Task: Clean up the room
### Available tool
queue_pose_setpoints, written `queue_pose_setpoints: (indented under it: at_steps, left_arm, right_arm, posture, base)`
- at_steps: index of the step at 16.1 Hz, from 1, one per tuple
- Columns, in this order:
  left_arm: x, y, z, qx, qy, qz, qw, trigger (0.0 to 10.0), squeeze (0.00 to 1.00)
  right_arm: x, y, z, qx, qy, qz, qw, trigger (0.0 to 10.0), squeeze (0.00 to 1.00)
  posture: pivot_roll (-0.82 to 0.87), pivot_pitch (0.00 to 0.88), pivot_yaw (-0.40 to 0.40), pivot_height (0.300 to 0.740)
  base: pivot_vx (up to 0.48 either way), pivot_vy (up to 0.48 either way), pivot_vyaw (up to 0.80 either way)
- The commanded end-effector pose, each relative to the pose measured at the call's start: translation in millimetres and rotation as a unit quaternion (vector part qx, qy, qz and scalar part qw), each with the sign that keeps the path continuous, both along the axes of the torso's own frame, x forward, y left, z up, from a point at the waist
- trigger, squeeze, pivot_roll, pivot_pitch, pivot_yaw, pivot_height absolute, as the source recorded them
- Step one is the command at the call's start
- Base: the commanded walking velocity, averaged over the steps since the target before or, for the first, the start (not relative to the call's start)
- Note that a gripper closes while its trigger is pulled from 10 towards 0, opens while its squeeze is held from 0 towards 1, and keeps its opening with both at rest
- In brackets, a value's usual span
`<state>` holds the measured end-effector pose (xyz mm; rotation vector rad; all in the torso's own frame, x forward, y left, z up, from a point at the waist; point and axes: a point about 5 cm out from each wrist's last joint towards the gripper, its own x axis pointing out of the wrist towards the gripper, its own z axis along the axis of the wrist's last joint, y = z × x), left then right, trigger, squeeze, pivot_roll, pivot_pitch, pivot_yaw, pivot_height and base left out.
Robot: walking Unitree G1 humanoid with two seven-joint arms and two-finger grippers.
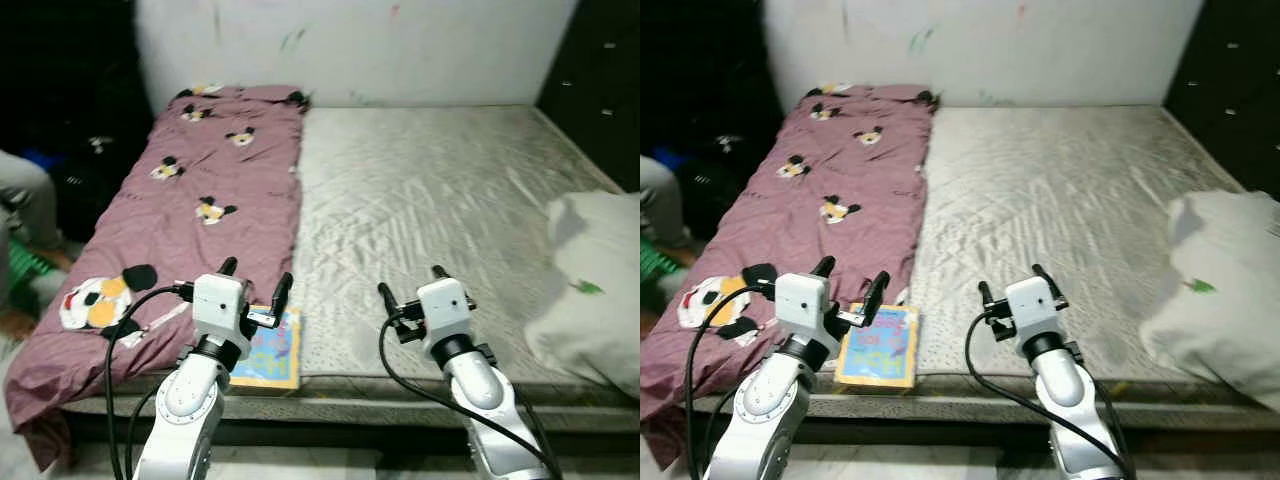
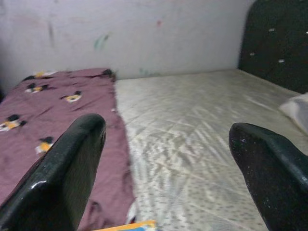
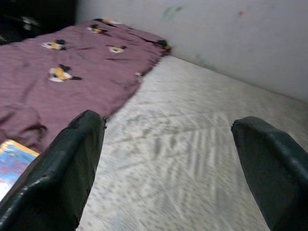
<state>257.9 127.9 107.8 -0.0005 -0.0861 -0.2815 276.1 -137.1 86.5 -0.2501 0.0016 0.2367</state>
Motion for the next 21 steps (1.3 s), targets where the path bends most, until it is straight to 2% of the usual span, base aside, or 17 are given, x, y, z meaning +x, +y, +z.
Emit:
queue_pose_setpoints:
  at_steps: [1,6,12,21]
  left_arm:
    - [-0.7,2.4,-1.6,0.004,0.003,0.0,1.0,10.0,0.0]
    - [0.2,1.8,-2.1,0.005,0.004,-0.001,1.0,10.0,0.0]
    - [1.1,1.3,-3.3,0.017,0.006,0.006,1.0,10.0,0.0]
    - [3.5,2.4,-3.5,0.016,0.006,0.014,1.0,10.0,0.0]
  right_arm:
    - [1.4,3.6,0.1,0.002,0.003,0.007,1.0,10.0,0.0]
    - [2.2,3.4,-0.3,0.002,0.003,0.007,1.0,10.0,0.0]
    - [3.2,3.2,0.0,0.0,0.001,0.007,1.0,10.0,0.0]
    - [4.8,4.6,6.4,-0.006,-0.018,0.007,1.0,10.0,0.0]
  posture:
    - [0.02,0.0,0.027,0.74]
    - [0.01,0.0,0.025,0.74]
    - [0.02,0.0,0.023,0.74]
    - [0.01,0.0,0.028,0.74]
  base:
    - [0.251,0.0,0.0]
    - [0.262,0.0,0.0]
    - [0.0,0.0,0.0]
    - [0.0,-0.328,0.0]
